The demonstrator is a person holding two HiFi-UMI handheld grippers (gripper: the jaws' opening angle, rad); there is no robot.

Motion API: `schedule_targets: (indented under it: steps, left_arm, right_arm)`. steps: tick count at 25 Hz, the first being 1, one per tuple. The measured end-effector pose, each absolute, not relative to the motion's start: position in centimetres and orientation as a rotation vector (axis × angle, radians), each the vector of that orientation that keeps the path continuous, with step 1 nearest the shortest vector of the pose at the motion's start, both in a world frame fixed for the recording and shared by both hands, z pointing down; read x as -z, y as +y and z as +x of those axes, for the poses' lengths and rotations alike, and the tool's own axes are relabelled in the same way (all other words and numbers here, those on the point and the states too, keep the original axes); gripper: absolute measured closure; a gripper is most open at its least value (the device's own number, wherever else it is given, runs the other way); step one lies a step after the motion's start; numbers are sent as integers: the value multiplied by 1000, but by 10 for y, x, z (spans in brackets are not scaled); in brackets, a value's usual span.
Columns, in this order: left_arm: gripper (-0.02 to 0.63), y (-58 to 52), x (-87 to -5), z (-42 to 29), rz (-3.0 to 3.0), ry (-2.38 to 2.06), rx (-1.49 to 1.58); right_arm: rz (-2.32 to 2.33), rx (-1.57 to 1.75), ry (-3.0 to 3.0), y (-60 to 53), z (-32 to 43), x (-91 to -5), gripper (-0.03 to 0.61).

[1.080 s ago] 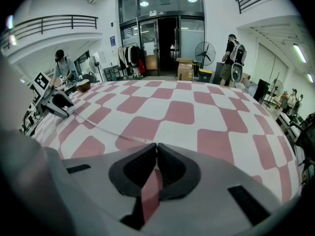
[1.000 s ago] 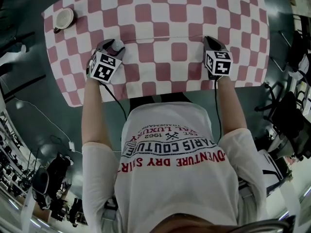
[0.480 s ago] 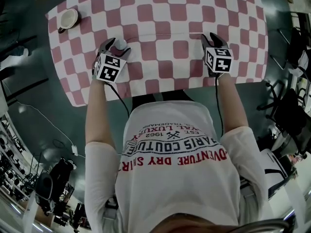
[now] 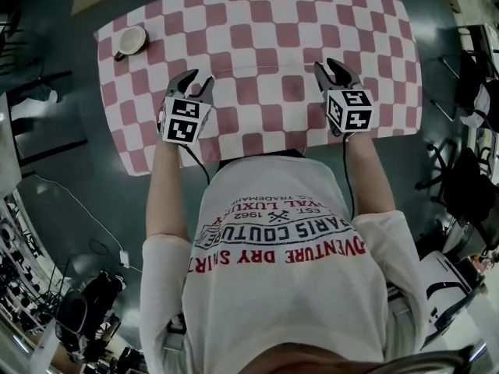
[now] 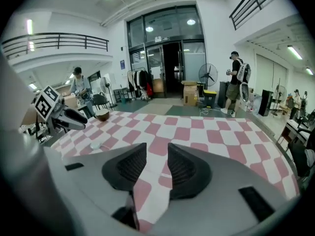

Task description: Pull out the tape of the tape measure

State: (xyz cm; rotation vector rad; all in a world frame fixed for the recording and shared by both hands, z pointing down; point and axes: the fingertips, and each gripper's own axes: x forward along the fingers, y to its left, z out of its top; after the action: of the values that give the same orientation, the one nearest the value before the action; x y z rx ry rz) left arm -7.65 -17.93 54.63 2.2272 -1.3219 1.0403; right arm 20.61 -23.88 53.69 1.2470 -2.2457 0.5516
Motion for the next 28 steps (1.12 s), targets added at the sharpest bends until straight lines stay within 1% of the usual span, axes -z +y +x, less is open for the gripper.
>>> schedule_targets:
  steps: [1,3,4,5,10,18,23,28]
  left_arm:
    - [489,-181,-538,-78,2223,-1353,-1027]
    - [550,-185,-520,-82,2234,-1418,-994]
    - [574,-186,-509,-83,2252,-1449,-976]
    - [583,-187,-497,-83,2279,-1474,-957]
    - [597,-188,-439,-79,2435,-1550,-795]
    - [597,-180,-355,-84,2613,-1737,-568]
    - [597,-172,-329,-87,2675,-1792,-487]
    - [597,-174,-331,-93,2668,-1783,-408]
  right_arm:
    - [1246,-529,-2277,-239,201,-527,431]
    - [1260,-476,-2326,-239,193,-506,476]
    - [1270,-448,-2346,-239,190,-496,502]
    - [1280,-425,-2366,-239,186,-486,509]
    - [1308,-333,-2485,-240,169,-439,541]
    - [1291,-124,-2621,-232,137,-377,549]
    - [1269,-57,-2728,-223,120,-348,551]
    - [1252,-24,-2753,-220,111,-344,551]
